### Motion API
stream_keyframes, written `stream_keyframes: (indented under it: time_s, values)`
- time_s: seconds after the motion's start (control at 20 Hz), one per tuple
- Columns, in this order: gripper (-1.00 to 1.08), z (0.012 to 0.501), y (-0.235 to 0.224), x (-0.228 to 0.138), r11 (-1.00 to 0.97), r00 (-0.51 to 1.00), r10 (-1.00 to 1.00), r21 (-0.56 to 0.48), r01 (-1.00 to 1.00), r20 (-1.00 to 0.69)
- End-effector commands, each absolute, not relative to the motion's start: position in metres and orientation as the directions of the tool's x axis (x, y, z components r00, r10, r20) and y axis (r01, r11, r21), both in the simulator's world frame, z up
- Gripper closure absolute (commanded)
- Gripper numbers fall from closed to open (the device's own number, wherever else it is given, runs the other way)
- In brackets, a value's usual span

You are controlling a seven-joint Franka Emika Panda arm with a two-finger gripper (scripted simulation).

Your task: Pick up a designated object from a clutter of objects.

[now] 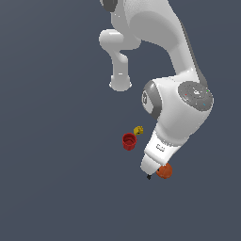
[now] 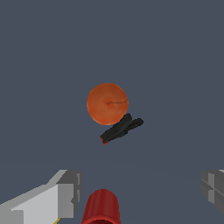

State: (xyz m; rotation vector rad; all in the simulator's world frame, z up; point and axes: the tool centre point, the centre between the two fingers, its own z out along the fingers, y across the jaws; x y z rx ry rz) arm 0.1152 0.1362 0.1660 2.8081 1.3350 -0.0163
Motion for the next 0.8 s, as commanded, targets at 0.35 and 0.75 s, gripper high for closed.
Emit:
stream_keyframes:
  time_s: [0.35, 0.75]
  values:
    - [-0.92, 0.112, 0.184, 0.13, -0.439, 0.439, 0.899, 0.005, 0.899, -0.006]
    - [-0.92, 0.097, 0.196, 0.132, -0.386, 0.386, 0.922, 0.0, 0.922, 0.0]
